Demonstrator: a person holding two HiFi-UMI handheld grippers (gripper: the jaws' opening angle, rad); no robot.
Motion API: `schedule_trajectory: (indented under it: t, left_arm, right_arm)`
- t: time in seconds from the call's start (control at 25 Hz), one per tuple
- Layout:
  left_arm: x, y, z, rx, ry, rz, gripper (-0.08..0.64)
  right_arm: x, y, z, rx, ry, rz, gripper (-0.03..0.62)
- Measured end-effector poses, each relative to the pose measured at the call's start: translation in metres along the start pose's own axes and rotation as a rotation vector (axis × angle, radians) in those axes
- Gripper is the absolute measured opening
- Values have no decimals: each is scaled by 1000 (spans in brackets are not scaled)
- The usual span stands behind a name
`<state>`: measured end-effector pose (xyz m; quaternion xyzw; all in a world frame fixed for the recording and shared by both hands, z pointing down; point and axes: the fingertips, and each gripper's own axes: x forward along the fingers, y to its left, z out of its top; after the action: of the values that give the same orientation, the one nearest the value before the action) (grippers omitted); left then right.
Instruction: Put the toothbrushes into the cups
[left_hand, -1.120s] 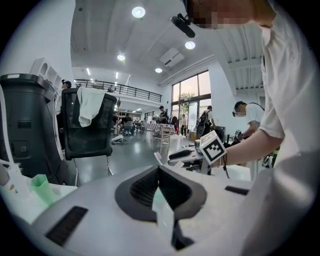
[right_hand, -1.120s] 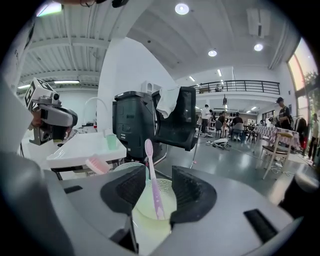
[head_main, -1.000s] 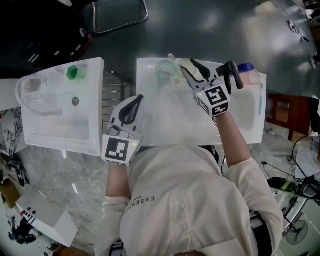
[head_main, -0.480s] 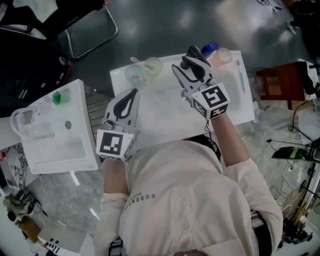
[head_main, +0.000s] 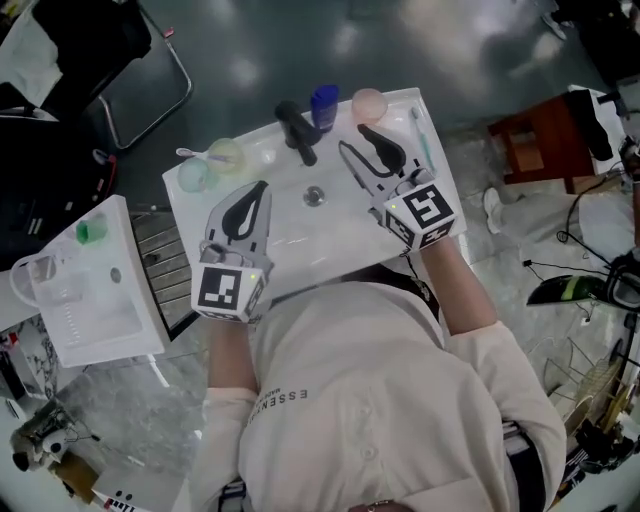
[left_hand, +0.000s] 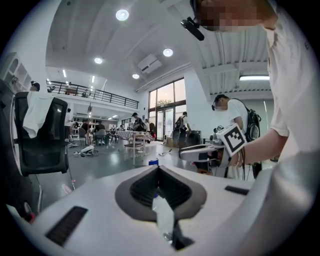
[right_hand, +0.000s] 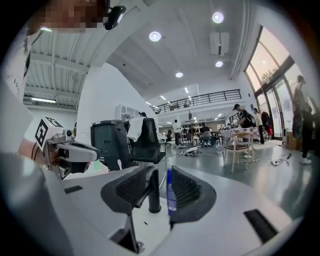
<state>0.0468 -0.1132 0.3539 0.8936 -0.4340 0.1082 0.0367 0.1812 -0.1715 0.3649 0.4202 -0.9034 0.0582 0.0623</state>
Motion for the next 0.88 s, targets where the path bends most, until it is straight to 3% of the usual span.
schedule_trajectory:
  t: [0.16,0.48,0.64,0.88]
  left_arm:
    - [35,-34,2,-12,-3,-10,2]
    - [92,-83,8,-29,-33,11,2]
    - [106,-98,4,-16,-31,28,2]
    - [114,-101,-17,-58,14,91,2]
  right_arm:
    - [-34,-54,-25,11,45,-46,155]
    - [-81,-139,-91,9,246,-84,155]
    - [-84,-170,-121,4,327,-97,155]
    - [-74,-201,-178,16,537,-88,155]
